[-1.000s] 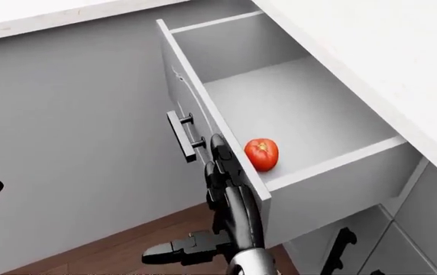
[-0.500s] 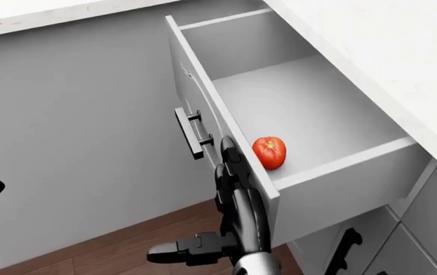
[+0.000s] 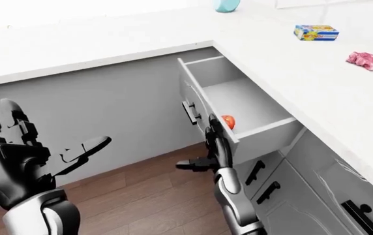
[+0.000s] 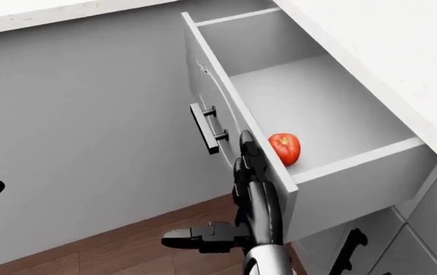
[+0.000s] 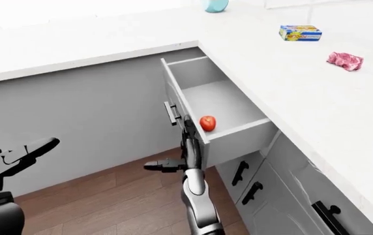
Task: Close the left drawer.
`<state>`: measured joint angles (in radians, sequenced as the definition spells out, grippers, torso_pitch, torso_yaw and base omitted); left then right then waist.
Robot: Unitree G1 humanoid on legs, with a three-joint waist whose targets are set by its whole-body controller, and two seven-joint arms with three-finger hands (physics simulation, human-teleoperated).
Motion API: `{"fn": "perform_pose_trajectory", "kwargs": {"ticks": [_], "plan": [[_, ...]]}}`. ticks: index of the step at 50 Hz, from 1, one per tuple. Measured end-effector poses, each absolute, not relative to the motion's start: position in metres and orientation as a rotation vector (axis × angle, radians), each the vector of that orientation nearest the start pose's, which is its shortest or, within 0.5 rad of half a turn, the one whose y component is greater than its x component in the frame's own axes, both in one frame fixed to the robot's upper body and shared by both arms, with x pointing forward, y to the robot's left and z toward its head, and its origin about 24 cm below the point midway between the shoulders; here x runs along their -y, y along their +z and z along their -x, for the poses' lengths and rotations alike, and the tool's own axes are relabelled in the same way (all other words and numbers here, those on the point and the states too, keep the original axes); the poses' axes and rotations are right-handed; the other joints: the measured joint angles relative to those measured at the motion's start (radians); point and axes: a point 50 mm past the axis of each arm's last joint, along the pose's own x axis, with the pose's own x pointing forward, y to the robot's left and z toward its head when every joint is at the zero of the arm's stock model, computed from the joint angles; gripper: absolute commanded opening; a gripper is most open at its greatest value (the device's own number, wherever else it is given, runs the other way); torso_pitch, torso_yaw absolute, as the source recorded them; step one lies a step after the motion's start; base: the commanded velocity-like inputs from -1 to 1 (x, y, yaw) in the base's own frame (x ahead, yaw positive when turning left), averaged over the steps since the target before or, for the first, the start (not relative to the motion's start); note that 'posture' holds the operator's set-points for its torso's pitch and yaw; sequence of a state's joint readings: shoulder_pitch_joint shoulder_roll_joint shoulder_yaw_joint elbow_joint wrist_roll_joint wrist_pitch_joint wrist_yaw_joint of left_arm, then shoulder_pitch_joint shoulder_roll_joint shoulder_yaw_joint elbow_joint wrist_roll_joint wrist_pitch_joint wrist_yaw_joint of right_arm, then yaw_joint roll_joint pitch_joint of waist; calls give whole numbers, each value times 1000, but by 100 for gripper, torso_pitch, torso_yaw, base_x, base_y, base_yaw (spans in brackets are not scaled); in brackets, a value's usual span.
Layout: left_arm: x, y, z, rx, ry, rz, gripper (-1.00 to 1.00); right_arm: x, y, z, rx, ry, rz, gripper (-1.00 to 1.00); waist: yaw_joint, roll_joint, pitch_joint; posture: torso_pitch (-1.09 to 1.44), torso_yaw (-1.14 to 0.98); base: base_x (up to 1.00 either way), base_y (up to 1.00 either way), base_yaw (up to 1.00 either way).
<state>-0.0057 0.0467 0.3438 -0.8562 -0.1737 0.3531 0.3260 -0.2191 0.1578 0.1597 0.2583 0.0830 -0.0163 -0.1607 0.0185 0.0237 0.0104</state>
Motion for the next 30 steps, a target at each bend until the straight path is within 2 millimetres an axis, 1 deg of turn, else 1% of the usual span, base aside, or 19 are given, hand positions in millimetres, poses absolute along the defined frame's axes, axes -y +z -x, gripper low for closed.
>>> {"fn": "perform_pose_trajectory", "kwargs": {"ticks": [9,16,22,26,28,30], "plan": [[-227,198,-186,529,543,100,100,74,45,-288,-47,53,-189,100,2,-2,0,0,0,0,0,0],[-227,198,-186,530,546,99,100,87,43,-293,-42,22,-185,100,2,-4,-1,0,0,0,0,0],[-226,197,-187,527,540,101,100,99,35,-313,-33,4,-178,100,-5,-4,-2,0,0,0,0,0],[-227,198,-187,531,546,96,100,108,32,-320,-30,-28,-184,100,-4,-6,-3,0,0,0,0,0],[-227,198,-186,535,549,95,100,114,31,-319,-30,-45,-181,100,-1,-6,-3,0,0,0,0,0],[-227,198,-186,538,554,92,100,118,30,-313,-32,-64,-184,100,0,-8,-2,0,0,0,0,0]]}}
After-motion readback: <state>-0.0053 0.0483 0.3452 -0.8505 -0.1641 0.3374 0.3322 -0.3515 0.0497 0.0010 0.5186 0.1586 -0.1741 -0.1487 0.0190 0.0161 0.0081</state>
